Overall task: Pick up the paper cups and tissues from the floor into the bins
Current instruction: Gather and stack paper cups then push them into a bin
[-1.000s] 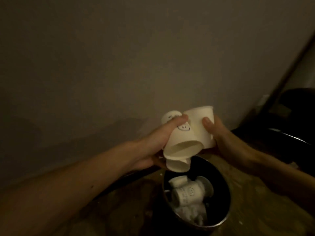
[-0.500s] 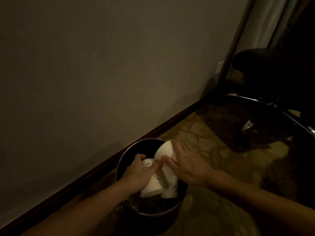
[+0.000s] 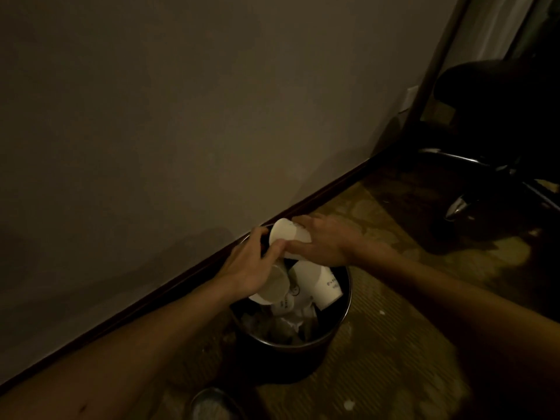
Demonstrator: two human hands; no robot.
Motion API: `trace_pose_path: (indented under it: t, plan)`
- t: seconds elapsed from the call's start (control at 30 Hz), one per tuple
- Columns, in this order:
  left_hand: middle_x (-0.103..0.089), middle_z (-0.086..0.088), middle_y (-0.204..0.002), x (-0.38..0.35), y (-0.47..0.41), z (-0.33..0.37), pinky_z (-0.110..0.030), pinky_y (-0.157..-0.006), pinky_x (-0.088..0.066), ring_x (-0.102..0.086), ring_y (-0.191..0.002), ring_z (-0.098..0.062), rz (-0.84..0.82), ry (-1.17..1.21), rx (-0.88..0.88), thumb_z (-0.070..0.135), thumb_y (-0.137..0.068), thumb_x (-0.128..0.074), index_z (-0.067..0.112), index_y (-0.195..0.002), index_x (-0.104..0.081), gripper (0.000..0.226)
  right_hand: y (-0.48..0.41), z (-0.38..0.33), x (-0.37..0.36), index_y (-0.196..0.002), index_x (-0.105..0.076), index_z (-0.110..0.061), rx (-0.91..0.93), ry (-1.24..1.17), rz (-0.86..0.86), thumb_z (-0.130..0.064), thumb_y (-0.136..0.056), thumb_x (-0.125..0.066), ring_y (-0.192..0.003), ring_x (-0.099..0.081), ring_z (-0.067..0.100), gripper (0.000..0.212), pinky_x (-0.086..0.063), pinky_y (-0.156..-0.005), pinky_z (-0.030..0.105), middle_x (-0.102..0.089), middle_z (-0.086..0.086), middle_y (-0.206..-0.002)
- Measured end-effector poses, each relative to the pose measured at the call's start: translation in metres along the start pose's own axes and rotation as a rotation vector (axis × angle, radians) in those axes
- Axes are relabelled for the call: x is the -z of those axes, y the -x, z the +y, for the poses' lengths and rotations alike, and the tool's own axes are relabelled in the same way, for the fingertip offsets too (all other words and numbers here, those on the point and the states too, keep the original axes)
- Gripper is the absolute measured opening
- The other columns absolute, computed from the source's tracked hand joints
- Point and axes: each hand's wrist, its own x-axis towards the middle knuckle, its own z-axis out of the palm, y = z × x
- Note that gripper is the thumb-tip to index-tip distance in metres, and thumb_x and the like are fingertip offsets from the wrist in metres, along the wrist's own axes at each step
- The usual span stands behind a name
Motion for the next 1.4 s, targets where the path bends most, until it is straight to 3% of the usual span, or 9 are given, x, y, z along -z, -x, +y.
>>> trace_pose_path:
  t: [0.17, 0.33, 0.47, 0.63, 0.83, 0.97, 1.03, 1.2, 1.4]
  plan:
    - [-0.06, 0.003, -0.125, 0.003, -0.002, 0.002, -0.036, -0.082, -0.052, -0.057, -0.105, -0.016, 0.097, 0.01, -0.069, 0.045, -0.1, -0.048, 0.028, -0.133, -0.047, 0.037, -0.009, -0.011, 0.005, -0.126, -0.036, -0.019, 0.015, -0.424, -0.023, -0.04, -0.09, -0.061, -0.09, -0.06, 0.019, 0.049, -0.047, -0.056, 0.019, -0.051, 0.007, -0.123]
    - [-0.061, -0.004, -0.127, 0.005, -0.008, -0.011, -0.038, -0.088, -0.052, -0.059, -0.11, -0.025, 0.17, -0.047, 0.048, 0.041, -0.098, -0.055, 0.018, -0.135, -0.046, 0.044, -0.023, -0.024, 0.004, -0.136, -0.047, -0.015, 0.155, -0.24, -0.034, -0.039, -0.093, -0.063, -0.119, -0.055, 0.025, 0.051, -0.047, -0.092, 0.033, -0.056, 0.009, -0.135]
    - [-0.062, -0.005, -0.126, 0.016, -0.012, -0.008, -0.033, -0.086, -0.048, -0.058, -0.113, -0.025, 0.147, -0.13, -0.003, 0.043, -0.096, -0.058, 0.016, -0.132, -0.052, 0.046, -0.028, -0.023, 0.015, -0.127, -0.059, -0.02, 0.102, -0.14, -0.179, -0.047, -0.098, -0.052, -0.1, -0.055, 0.015, 0.04, -0.041, -0.078, 0.028, -0.061, 0.0, -0.12]
    - [-0.071, -0.012, -0.098, 0.017, -0.009, -0.008, -0.042, -0.084, -0.055, -0.066, -0.092, -0.026, -0.035, -0.324, 0.018, 0.042, -0.097, -0.055, 0.006, -0.1, -0.072, 0.04, -0.021, -0.024, 0.002, -0.075, -0.057, -0.021, 0.056, 0.116, -0.194, -0.054, -0.101, -0.034, -0.069, -0.057, 0.011, 0.048, -0.038, -0.055, 0.026, -0.06, 0.0, -0.077]
    - [-0.051, 0.003, -0.062, 0.073, 0.021, 0.008, -0.029, -0.053, -0.036, -0.053, -0.064, -0.019, 0.04, -0.516, -0.125, 0.027, -0.096, -0.056, 0.018, -0.064, -0.052, 0.033, 0.005, -0.05, 0.015, -0.089, -0.057, -0.021, 0.257, -0.107, 0.261, -0.034, -0.095, -0.053, -0.067, -0.055, 0.009, 0.015, -0.043, -0.054, 0.028, -0.062, -0.006, -0.08]
    - [-0.044, 0.0, -0.055, 0.167, 0.101, 0.014, -0.038, -0.059, -0.042, -0.045, -0.054, -0.017, -0.016, -0.752, -0.213, 0.026, -0.089, -0.056, 0.01, -0.062, -0.045, 0.033, 0.04, -0.127, 0.007, -0.081, -0.053, -0.027, 0.511, -0.436, 0.211, -0.033, -0.086, -0.064, -0.059, -0.054, 0.005, 0.014, -0.04, -0.054, 0.024, -0.059, -0.009, -0.066]
    - [-0.044, 0.0, -0.053, 0.208, 0.16, 0.007, -0.024, -0.052, -0.036, -0.047, -0.057, -0.014, 0.017, -0.844, -0.211, 0.033, -0.086, -0.054, 0.013, -0.063, -0.044, 0.032, 0.048, -0.179, -0.004, -0.087, -0.054, -0.027, 0.644, -0.48, 0.136, -0.035, -0.086, -0.064, -0.061, -0.052, 0.004, 0.013, -0.041, -0.057, 0.025, -0.056, -0.009, -0.067]
    - [-0.05, 0.008, -0.06, 0.262, 0.31, -0.057, -0.031, -0.057, -0.043, -0.05, -0.057, -0.006, 0.144, -0.913, 0.101, 0.05, -0.088, -0.055, 0.027, -0.067, -0.048, 0.033, 0.057, -0.322, -0.036, -0.106, -0.057, -0.024, 0.91, -0.501, -0.094, -0.039, -0.092, -0.06, -0.075, -0.054, 0.006, 0.021, -0.045, -0.061, 0.021, -0.057, -0.009, -0.084]
    - [-0.063, 0.002, -0.067, 0.263, 0.457, -0.212, -0.021, -0.056, -0.043, -0.059, -0.065, -0.006, 0.382, -0.523, 0.623, 0.045, -0.093, -0.059, 0.02, -0.078, -0.069, 0.031, 0.07, -0.472, -0.106, -0.075, -0.058, -0.025, 1.139, -0.299, -0.4, -0.04, -0.088, -0.065, -0.069, -0.054, 0.006, 0.021, -0.042, -0.063, 0.028, -0.059, -0.01, -0.074]
